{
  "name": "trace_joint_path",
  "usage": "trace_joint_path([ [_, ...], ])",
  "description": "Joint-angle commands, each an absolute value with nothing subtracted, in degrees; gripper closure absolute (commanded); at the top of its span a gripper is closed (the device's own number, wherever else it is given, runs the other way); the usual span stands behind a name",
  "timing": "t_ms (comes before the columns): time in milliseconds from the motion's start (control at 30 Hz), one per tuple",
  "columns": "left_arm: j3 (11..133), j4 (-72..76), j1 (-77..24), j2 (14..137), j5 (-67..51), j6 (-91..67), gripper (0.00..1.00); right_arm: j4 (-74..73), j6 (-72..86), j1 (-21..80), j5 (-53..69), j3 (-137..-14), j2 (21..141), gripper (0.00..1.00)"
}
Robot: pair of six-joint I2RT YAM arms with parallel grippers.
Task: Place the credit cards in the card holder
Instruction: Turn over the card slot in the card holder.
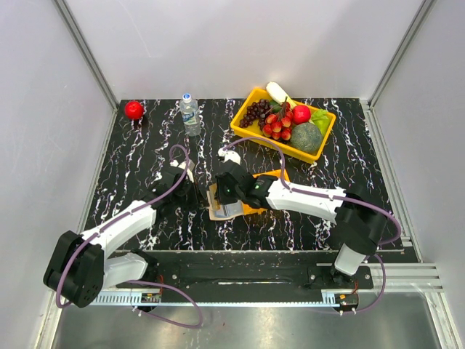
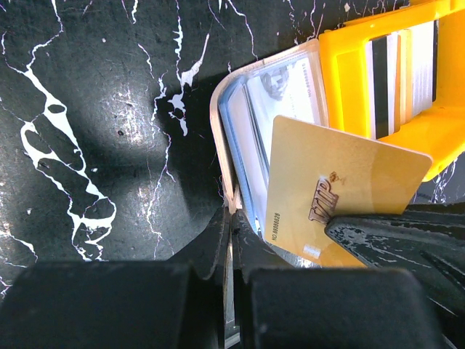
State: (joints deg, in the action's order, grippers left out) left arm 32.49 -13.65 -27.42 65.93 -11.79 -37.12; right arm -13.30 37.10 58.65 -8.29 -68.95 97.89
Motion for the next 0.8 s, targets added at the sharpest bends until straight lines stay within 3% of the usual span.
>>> trace_joint_path([
  [0,33.0,-11.9,-27.5,64.9,-11.3,-37.6,1.00,-11.8,36.3,59.2,-8.6,-69.2,95.7,1.00],
  [767,33.0,-11.8,-27.5,65.0,-11.5,-37.8,1.00,-14.9,36.0,59.2,-11.7,-69.6,98.6,1.00],
])
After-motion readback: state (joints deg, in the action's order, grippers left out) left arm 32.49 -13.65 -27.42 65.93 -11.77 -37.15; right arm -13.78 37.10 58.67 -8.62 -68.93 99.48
